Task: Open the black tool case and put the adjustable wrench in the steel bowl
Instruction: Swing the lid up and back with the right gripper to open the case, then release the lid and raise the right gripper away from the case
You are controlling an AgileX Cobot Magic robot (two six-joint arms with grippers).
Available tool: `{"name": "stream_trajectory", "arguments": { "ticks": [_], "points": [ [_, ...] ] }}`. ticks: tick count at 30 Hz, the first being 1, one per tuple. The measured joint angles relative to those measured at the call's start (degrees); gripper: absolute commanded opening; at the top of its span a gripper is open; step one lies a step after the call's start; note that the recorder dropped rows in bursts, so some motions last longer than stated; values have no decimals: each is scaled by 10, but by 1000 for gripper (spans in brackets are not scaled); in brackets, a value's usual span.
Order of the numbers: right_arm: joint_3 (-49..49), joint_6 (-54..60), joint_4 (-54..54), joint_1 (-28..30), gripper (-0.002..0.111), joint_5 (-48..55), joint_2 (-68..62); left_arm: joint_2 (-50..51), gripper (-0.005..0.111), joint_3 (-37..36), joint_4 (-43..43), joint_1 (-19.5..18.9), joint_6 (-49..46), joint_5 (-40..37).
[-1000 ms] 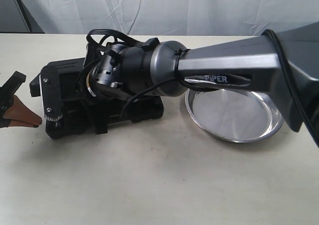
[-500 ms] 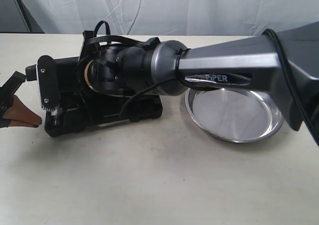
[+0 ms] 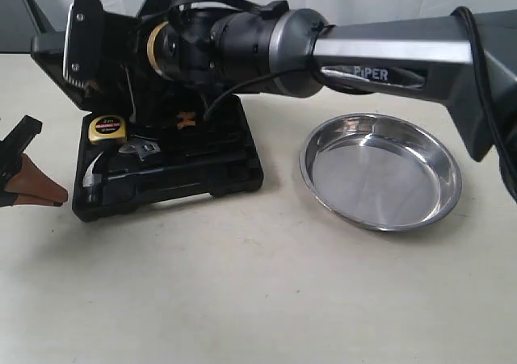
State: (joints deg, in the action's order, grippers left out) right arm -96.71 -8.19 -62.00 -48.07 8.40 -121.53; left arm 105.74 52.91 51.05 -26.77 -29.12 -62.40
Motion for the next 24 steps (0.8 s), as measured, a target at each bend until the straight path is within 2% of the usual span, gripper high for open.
{"name": "stream_trajectory", "arguments": {
  "ticks": [8, 15, 24],
  "points": [
    [-106, -38, 27, 52, 0, -32, -88, 0, 0, 0, -1, 0, 0, 0],
    [-160, -42, 62, 70, 0, -33, -139, 0, 0, 0, -5, 0, 0, 0],
    [-164, -45, 93, 72, 0, 71, -130, 0, 0, 0, -5, 0, 0, 10]
  ]
}}
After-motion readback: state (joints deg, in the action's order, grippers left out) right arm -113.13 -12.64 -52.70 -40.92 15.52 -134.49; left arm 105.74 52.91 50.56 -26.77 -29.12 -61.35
